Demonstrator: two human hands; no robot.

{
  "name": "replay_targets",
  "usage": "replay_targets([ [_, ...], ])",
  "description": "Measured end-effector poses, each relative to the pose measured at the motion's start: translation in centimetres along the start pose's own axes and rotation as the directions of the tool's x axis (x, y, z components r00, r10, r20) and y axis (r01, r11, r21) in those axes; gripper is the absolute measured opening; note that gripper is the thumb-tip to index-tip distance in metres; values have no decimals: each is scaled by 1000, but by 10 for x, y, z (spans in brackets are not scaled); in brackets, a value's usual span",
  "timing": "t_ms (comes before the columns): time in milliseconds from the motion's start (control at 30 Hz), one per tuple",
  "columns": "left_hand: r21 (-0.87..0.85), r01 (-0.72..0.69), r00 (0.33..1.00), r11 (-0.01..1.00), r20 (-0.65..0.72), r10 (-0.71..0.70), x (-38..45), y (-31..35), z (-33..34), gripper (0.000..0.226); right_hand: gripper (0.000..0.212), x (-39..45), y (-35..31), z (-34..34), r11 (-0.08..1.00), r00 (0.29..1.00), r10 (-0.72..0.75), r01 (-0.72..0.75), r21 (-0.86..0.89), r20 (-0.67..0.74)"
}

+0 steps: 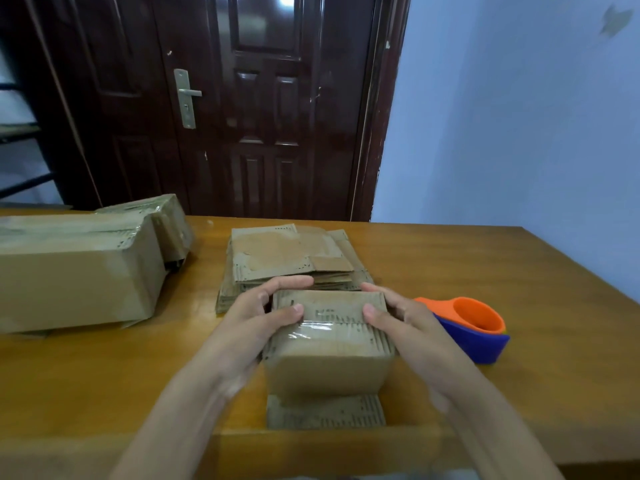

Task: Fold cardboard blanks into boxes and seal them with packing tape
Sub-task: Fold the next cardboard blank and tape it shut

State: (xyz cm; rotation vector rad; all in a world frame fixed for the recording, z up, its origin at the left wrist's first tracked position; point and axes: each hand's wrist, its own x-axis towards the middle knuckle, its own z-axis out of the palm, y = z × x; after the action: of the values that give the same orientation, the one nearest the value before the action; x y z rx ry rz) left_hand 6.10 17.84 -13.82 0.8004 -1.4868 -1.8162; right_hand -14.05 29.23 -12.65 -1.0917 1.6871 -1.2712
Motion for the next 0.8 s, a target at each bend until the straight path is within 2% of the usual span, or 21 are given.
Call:
replay_targets([
  [100, -9, 7, 998, 1000, 62, -7, 2, -3, -4, 43, 42, 4, 4, -1, 1000, 1000, 9, -9, -22, -12],
  [200, -18, -5, 998, 1000, 64, 6, 0, -9, -5, 44, 40, 7, 5, 4, 999, 999, 21, -23, -43, -35],
  [333, 162, -26, 999, 986, -20, 30, -3, -17, -3, 34, 34, 12, 5, 10, 996, 996, 66, -69, -57, -56],
  [433, 237, 53, 998, 970, -32, -47, -4, -16, -3, 26, 29, 14, 1, 9, 993, 995, 92, -95, -69, -47],
  [500, 286, 43, 999, 957, -5, -43, -3, -19, -9, 29, 27, 11, -3, 9, 992, 994, 99, -103, -79, -46],
  [567, 194, -5, 999, 981, 46, -4, -5, -30, -17, 30, 24, 6, -6, 10, 991, 993, 104, -108, -84, -50],
  [633, 99, 7, 1000, 995, 30, -10, -7, -36, -16, 24, 21, 3, -9, 13, 990, 993, 107, -112, -88, -59],
  [700, 144, 74, 996, 987, -65, -65, -18, -27, -6, 30, 21, 2, -9, 21, 989, 991, 111, -118, -92, -77],
  [733, 90, 108, 984, 990, -149, -94, -22, -26, -3, 34, 22, 3, -8, 28, 988, 991, 111, -119, -97, -79],
  [800, -9, 46, 973, 999, -227, -47, -34, -25, -15, 51, 26, 5, -7, 47, 990, 993, 97, -104, -99, -73],
])
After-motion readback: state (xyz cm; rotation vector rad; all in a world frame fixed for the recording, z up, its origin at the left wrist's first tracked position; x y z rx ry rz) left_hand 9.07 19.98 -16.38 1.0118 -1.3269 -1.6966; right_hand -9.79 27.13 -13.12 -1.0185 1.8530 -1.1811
